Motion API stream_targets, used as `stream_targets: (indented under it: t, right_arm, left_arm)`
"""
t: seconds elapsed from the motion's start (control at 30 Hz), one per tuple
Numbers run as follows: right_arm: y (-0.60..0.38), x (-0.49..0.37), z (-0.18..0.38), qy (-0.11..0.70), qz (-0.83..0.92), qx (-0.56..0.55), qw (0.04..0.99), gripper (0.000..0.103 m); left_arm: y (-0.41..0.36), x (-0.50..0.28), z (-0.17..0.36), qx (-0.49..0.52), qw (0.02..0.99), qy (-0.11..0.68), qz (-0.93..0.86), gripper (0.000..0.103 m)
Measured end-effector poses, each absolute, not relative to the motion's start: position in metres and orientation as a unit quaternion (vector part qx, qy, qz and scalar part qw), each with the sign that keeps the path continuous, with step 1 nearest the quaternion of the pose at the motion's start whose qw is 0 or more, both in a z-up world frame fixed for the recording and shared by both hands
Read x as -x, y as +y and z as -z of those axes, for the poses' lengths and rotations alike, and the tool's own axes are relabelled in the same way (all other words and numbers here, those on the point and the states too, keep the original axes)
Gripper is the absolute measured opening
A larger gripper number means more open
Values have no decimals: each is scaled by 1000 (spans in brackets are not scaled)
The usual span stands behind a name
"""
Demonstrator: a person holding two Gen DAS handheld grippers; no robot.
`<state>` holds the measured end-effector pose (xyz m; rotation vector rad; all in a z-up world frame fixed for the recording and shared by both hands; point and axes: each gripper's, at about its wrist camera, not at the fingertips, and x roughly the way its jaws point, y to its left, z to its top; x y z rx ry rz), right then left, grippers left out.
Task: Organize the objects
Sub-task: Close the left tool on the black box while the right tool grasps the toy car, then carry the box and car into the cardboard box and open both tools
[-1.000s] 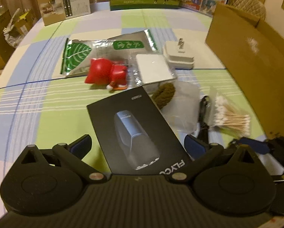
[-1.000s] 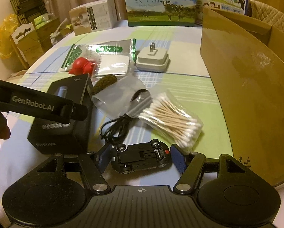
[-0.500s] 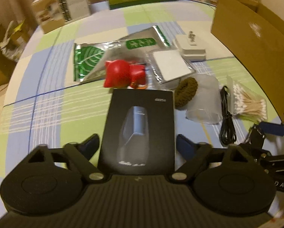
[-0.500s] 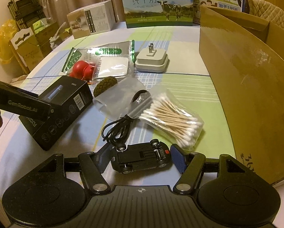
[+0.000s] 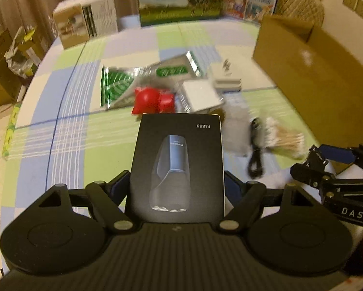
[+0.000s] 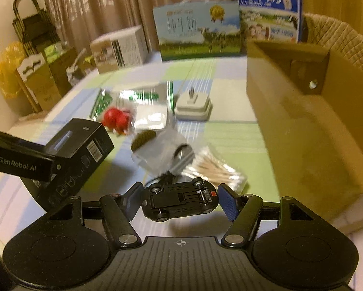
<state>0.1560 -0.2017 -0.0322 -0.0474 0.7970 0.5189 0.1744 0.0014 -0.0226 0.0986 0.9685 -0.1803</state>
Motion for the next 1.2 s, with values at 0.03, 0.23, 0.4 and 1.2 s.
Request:
stream_targets:
  t: [0.03, 0.23, 0.4, 1.2]
  right_arm:
    - [-204, -153, 25, 379, -249, 20, 891, 64]
    - [-233, -141, -27, 345, -234, 5, 909, 64]
    - [-271, -144, -67, 318, -205, 7, 926, 64]
    - [-427, -214, -70, 331, -85, -21, 940, 64]
  left_arm:
    - [-2, -171, 15, -45, 882, 460, 89, 76]
    - [-32, -156, -30, -22, 896, 429, 114, 76]
    - [-78, -153, -59, -11, 899, 411, 154, 76]
    - [-266, -223, -69, 5, 886, 396, 243, 85]
